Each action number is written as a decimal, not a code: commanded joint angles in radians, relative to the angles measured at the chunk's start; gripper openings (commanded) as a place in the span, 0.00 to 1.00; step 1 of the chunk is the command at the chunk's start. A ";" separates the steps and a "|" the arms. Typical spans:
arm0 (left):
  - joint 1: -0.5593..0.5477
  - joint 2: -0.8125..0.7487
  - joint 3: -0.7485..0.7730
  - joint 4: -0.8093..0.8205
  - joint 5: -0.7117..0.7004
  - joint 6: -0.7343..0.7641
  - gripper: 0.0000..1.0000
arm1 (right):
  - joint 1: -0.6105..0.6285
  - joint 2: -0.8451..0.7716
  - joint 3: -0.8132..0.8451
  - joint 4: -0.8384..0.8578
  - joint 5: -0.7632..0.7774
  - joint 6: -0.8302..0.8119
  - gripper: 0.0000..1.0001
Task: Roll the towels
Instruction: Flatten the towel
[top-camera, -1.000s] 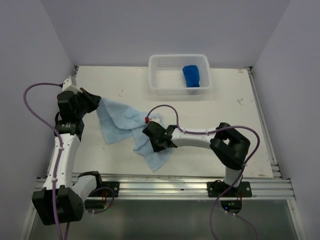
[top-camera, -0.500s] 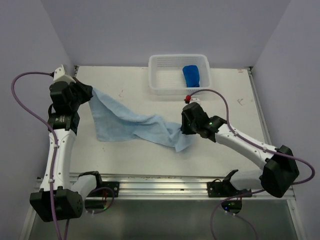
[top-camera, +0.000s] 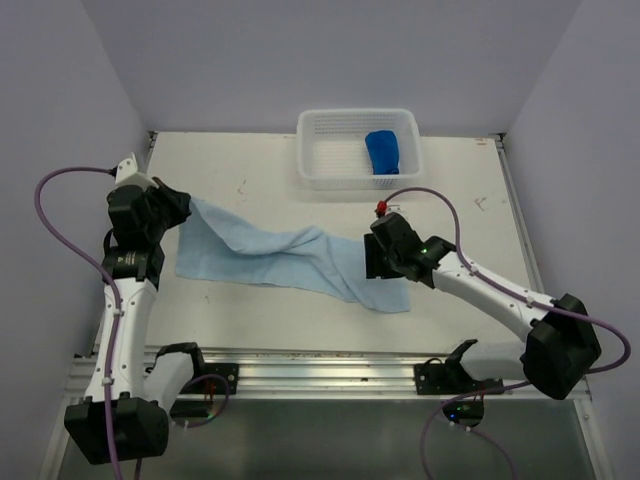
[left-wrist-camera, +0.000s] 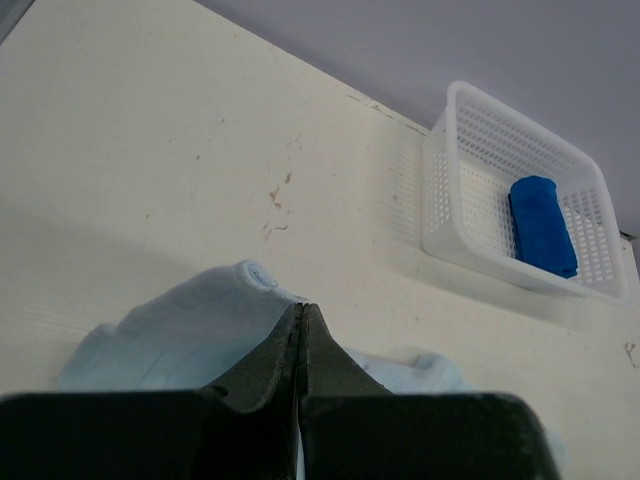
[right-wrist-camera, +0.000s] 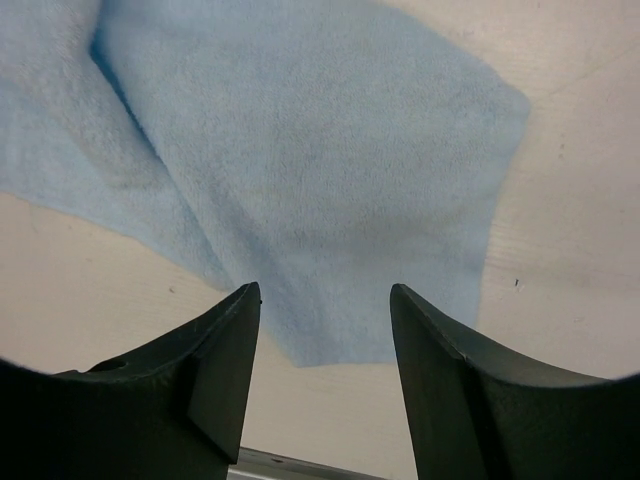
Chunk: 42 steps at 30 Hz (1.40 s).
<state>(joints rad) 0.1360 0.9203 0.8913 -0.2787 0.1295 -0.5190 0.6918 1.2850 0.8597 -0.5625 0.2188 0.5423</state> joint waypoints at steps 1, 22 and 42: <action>-0.004 -0.018 -0.008 0.023 0.015 0.027 0.00 | 0.006 -0.004 0.093 -0.016 0.063 -0.035 0.59; -0.032 0.077 0.132 0.018 0.028 0.034 0.00 | -0.190 0.399 0.282 -0.019 -0.012 0.019 0.70; -0.027 0.294 0.342 0.125 0.123 -0.116 0.00 | -0.227 0.492 0.502 -0.013 -0.076 -0.079 0.00</action>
<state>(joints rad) 0.1097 1.1702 1.1221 -0.2405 0.2150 -0.5709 0.4828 1.8088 1.2095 -0.5762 0.1452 0.5175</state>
